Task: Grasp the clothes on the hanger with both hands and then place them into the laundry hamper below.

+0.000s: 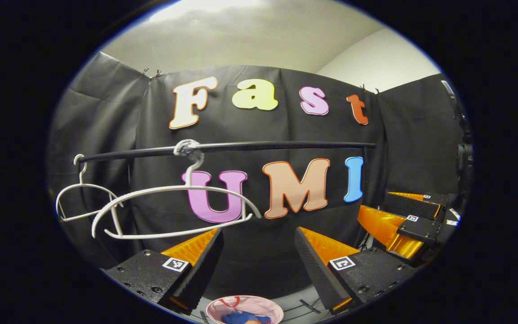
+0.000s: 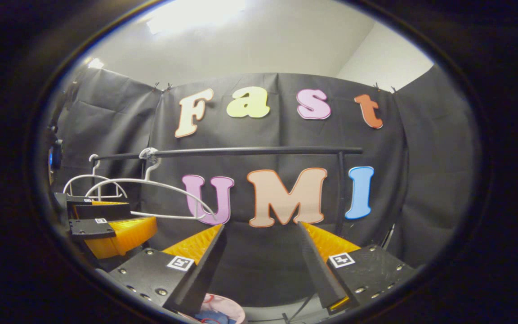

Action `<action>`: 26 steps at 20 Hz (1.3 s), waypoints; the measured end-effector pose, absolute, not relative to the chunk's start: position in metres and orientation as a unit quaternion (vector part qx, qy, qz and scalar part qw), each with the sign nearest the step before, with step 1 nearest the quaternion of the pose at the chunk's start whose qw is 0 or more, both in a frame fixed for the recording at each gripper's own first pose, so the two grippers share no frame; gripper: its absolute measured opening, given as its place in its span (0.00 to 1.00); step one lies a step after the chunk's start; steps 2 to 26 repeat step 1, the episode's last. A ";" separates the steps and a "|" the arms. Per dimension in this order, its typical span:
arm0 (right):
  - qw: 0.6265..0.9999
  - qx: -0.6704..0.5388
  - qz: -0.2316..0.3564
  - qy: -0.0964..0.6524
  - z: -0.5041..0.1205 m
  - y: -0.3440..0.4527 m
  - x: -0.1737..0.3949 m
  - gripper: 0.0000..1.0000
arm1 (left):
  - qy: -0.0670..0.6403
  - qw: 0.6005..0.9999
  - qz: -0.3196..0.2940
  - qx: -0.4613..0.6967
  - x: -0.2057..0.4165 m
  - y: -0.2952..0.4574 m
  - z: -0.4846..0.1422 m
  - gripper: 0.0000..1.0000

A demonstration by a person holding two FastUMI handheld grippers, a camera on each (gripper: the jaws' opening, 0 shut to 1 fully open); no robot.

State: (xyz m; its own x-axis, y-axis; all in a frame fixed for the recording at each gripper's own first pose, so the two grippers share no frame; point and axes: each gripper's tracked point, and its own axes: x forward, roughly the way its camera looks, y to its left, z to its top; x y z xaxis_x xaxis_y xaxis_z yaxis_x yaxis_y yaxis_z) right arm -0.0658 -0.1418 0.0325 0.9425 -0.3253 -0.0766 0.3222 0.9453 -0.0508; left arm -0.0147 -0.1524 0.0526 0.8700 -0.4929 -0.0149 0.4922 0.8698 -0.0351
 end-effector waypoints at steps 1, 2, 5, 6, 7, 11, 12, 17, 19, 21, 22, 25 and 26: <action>0.985 -0.023 -0.166 0.039 0.036 -0.151 -0.072 0.93 | 0.009 0.966 -0.257 -0.017 -0.018 -0.165 0.054 0.97; 0.985 -0.023 -0.166 0.039 0.036 -0.151 -0.072 0.93 | 0.009 0.966 -0.257 -0.017 -0.018 -0.165 0.054 0.97; 0.985 -0.023 -0.166 0.039 0.036 -0.151 -0.072 0.93 | 0.009 0.966 -0.257 -0.017 -0.018 -0.165 0.054 0.97; 0.985 -0.023 -0.166 0.039 0.036 -0.151 -0.072 0.93 | 0.009 0.966 -0.257 -0.017 -0.018 -0.165 0.054 0.97; 0.985 -0.023 -0.166 0.039 0.036 -0.151 -0.072 0.93 | 0.009 0.966 -0.257 -0.017 -0.018 -0.165 0.054 0.97; 0.985 -0.023 -0.166 0.039 0.036 -0.151 -0.072 0.93 | 0.009 0.966 -0.257 -0.017 -0.018 -0.165 0.054 0.97; 0.985 -0.023 -0.166 0.039 0.036 -0.151 -0.072 0.93 | 0.009 0.966 -0.257 -0.017 -0.018 -0.165 0.054 0.97; 0.985 -0.023 -0.166 0.039 0.036 -0.151 -0.072 0.93 | 0.009 0.966 -0.257 -0.017 -0.018 -0.165 0.054 0.97; 0.985 -0.023 -0.166 0.039 0.036 -0.151 -0.072 0.93 | 0.009 0.966 -0.257 -0.017 -0.018 -0.165 0.054 0.97; 0.985 -0.023 -0.166 0.039 0.036 -0.151 -0.072 0.93 | 0.009 0.966 -0.257 -0.017 -0.018 -0.165 0.054 0.97; 0.985 -0.023 -0.166 0.039 0.036 -0.151 -0.072 0.93 | 0.009 0.966 -0.257 -0.017 -0.018 -0.165 0.054 0.97; 0.985 -0.023 -0.166 0.039 0.036 -0.151 -0.072 0.93 | 0.009 0.966 -0.257 -0.017 -0.018 -0.165 0.054 0.97; 0.985 -0.023 -0.166 0.039 0.036 -0.151 -0.072 0.93 | 0.009 0.966 -0.257 -0.017 -0.018 -0.165 0.054 0.97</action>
